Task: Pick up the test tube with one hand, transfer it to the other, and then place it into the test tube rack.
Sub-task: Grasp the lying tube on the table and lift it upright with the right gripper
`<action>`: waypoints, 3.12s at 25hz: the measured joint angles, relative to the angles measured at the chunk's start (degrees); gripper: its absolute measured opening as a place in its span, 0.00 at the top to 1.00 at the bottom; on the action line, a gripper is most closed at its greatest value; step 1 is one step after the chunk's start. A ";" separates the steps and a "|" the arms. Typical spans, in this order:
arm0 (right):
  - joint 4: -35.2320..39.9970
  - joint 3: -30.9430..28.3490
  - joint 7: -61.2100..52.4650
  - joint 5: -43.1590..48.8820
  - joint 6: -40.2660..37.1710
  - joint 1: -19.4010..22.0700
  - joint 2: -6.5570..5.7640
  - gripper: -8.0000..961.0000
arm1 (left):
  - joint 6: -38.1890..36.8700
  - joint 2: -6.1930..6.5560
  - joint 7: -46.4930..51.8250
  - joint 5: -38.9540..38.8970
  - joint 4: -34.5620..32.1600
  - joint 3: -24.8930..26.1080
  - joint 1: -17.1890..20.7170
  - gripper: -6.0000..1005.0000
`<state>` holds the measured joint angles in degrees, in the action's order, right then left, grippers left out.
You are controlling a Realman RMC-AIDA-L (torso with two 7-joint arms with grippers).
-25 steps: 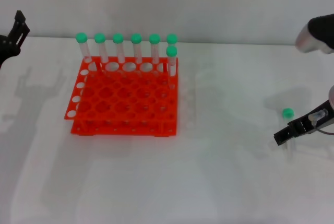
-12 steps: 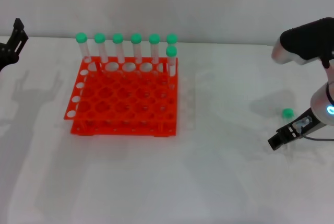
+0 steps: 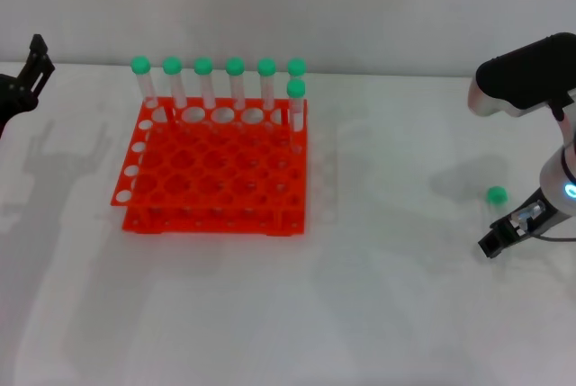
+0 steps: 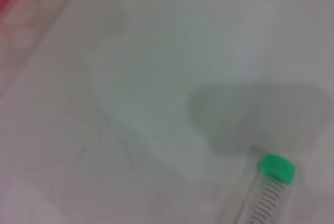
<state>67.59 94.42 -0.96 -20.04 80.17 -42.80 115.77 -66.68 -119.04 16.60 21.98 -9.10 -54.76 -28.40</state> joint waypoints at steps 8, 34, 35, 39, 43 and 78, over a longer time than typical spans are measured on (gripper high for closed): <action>-1.32 0.13 0.52 -0.46 0.01 -0.40 0.11 0.29 | 0.24 0.12 -0.17 -0.41 -0.22 0.33 -0.06 0.14; -1.45 1.73 0.40 0.01 1.13 -0.62 -0.03 0.49 | 0.77 0.13 -0.16 -0.45 -0.22 0.44 0.11 0.14; -1.47 1.73 0.40 0.01 1.16 -0.62 -0.06 0.49 | 0.77 0.13 -0.16 -0.45 -0.21 0.44 0.10 0.14; -2.82 1.61 0.40 0.01 1.27 -0.97 -0.10 0.55 | 0.76 0.13 -0.16 -0.46 -0.21 0.44 0.09 0.14; -3.82 1.39 0.40 0.02 0.85 -1.46 -0.09 0.59 | 0.76 0.13 -0.16 -0.49 -0.21 0.44 0.09 0.14; 12.38 -12.25 22.70 -17.49 -12.97 13.78 -0.31 0.81 | 2.90 1.51 14.17 14.33 -5.37 0.10 1.25 0.14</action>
<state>79.97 82.17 21.74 -37.54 67.20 -29.02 115.47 -63.78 -117.53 30.77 36.32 -14.47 -54.66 -27.15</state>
